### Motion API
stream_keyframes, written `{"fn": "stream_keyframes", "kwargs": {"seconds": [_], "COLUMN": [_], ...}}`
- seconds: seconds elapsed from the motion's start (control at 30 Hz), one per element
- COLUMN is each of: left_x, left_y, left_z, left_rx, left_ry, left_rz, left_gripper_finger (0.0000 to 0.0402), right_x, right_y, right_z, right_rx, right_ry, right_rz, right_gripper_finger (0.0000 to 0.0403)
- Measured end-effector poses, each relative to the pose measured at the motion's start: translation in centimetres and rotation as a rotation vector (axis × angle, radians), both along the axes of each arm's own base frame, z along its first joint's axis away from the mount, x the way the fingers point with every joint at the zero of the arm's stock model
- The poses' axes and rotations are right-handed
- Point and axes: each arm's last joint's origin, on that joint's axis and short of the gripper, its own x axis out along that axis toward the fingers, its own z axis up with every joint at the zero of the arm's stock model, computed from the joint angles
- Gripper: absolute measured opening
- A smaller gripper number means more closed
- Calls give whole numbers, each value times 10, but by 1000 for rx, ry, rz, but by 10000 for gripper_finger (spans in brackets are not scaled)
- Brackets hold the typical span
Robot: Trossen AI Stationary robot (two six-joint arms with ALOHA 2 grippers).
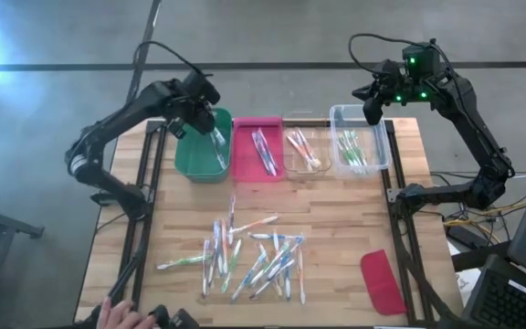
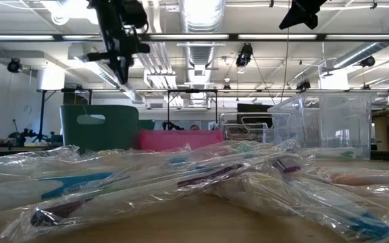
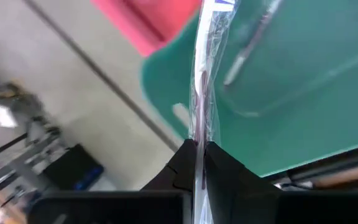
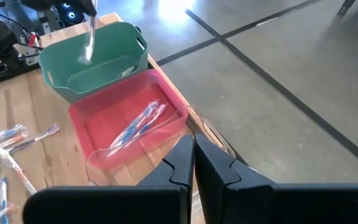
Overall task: Pick & Place Toothbrushes
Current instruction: Put the violet toothbrush into the green bin
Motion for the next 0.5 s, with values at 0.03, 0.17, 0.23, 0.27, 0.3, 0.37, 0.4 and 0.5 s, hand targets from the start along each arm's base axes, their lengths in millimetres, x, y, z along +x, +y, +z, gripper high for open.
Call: {"fn": "stream_keyframes", "kwargs": {"seconds": [0.03,0.17,0.23,0.27,0.3,0.37,0.4,0.5], "left_x": [2,10,13,15,16,17,18,19], "left_y": [2,11,12,13,14,15,16,18], "left_z": [-4,-16,-21,-23,-25,-29,-30,-34], "left_rx": [-12,-40,-68,-78,-85,-99,-103,-113], "left_ry": [28,61,61,65,70,84,90,101], "left_rz": [-1,0,-11,-13,-14,-14,-14,-14], "left_gripper_finger": [19,19,19,19,19,19,19,19], "right_x": [0,0,0,0,0,0,0,0], "right_y": [0,0,0,0,0,0,0,0], "right_z": [0,0,0,0,0,0,0,0], "right_rx": [0,0,0,0,-1,0,0,0], "right_ry": [0,0,0,0,0,0,0,0], "right_rz": [0,0,0,0,0,0,0,0], "right_gripper_finger": [8,8,9,9,9,9,8,8]}}
